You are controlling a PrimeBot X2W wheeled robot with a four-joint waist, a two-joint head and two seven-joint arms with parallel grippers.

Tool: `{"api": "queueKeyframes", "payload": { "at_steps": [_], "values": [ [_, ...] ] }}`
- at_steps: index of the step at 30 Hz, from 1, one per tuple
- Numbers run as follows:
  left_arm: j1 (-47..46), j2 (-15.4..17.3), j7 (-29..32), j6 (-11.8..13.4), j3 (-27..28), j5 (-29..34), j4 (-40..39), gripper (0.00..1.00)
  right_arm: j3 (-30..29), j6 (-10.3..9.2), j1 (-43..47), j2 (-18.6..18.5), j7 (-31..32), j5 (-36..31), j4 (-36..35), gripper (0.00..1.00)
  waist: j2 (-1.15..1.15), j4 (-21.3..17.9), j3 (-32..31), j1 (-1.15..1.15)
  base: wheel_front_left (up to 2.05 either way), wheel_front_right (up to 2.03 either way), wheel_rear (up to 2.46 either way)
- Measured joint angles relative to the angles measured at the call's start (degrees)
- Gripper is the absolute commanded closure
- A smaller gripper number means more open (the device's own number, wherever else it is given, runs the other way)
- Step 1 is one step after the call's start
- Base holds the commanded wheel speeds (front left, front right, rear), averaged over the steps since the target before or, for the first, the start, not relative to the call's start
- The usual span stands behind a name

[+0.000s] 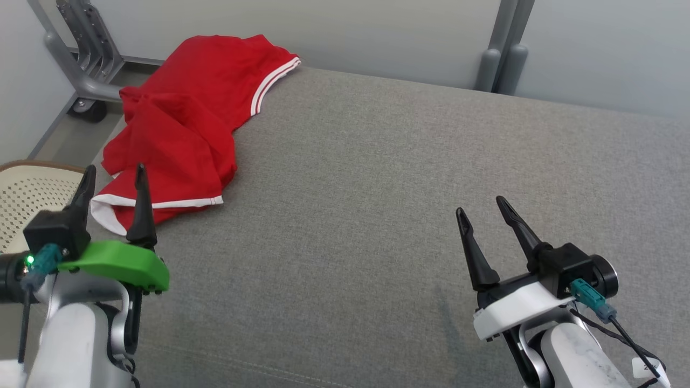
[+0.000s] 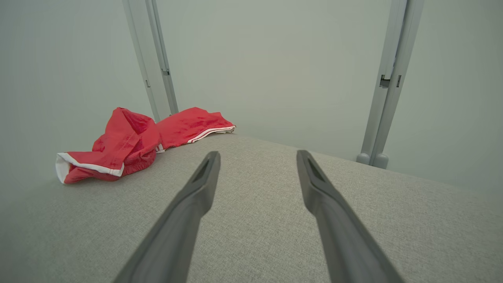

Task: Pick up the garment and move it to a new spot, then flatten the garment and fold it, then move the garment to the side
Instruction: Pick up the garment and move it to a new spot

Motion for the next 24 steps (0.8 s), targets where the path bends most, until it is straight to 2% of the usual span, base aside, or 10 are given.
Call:
{"api": "queueKeyframes", "payload": {
  "at_steps": [5,11,14,19,24],
  "values": [
    [-6.48,1.11,6.61,-0.91,1.87,-2.53,4.04,0.0,0.41,0.02,-1.35,-0.04,0.0,-0.49,-0.35,0.0,0.0,-1.27,1.9,0.0,0.0,0.0,0.0],
    [-12.87,2.91,14.11,-0.81,7.17,-7.76,8.76,0.0,0.35,0.02,-4.03,-0.6,-0.01,-1.85,-1.91,0.0,0.0,-3.86,4.47,0.0,0.0,0.0,0.0],
    [-15.75,4.91,17.37,-0.78,8.69,-8.03,10.54,0.0,0.01,0.02,-5.32,-1.71,-0.01,-2.85,-2.7,0.0,0.0,-5.32,6.13,0.0,0.0,0.0,0.0],
    [-20.01,8.25,21.12,-0.3,11.0,-8.84,12.52,0.0,-0.53,0.02,-7.55,-2.77,-0.15,-3.63,-4.49,0.0,0.0,-7.76,9.45,0.0,0.0,0.0,0.0],
    [-24.64,8.61,24.51,0.88,14.1,-11.46,15.19,0.0,-1.31,0.21,-10.2,-4.49,-0.16,-4.61,-6.57,0.0,0.0,-10.45,14.07,0.0,0.0,0.0,0.0]
  ]
}}
